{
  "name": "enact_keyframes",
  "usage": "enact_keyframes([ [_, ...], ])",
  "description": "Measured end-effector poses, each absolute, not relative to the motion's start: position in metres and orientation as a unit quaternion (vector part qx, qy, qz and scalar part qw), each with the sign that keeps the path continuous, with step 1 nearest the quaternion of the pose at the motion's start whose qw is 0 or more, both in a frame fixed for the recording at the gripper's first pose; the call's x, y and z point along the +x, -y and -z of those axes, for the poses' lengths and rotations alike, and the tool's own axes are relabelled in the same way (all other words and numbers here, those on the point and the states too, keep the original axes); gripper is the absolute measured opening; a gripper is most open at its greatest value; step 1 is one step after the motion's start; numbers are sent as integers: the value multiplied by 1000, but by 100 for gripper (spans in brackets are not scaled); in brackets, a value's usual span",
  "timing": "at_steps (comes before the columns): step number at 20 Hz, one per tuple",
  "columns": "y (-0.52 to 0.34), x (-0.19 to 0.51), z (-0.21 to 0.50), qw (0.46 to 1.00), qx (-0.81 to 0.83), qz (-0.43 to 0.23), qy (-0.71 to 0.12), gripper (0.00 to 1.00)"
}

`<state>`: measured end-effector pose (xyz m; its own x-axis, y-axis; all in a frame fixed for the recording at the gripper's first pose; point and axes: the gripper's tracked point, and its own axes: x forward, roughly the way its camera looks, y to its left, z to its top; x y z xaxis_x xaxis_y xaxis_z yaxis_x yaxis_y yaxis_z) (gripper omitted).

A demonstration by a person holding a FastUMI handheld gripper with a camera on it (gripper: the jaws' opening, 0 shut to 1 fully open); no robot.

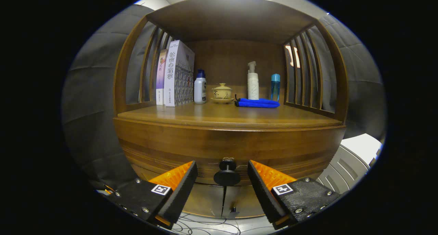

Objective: Pull open the drawer, take out the items inside it, and place them on the countertop above the cabinet.

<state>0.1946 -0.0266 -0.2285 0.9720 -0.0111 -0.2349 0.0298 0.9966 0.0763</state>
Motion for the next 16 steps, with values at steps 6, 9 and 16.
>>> enact_keyframes([
  [6, 30, 206, 240, 992, 50, 4, -119, 64],
  [9, 30, 209, 240, 993, 54, 10, -105, 47],
  [16, 29, 206, 244, 993, 64, 20, -92, 31],
])
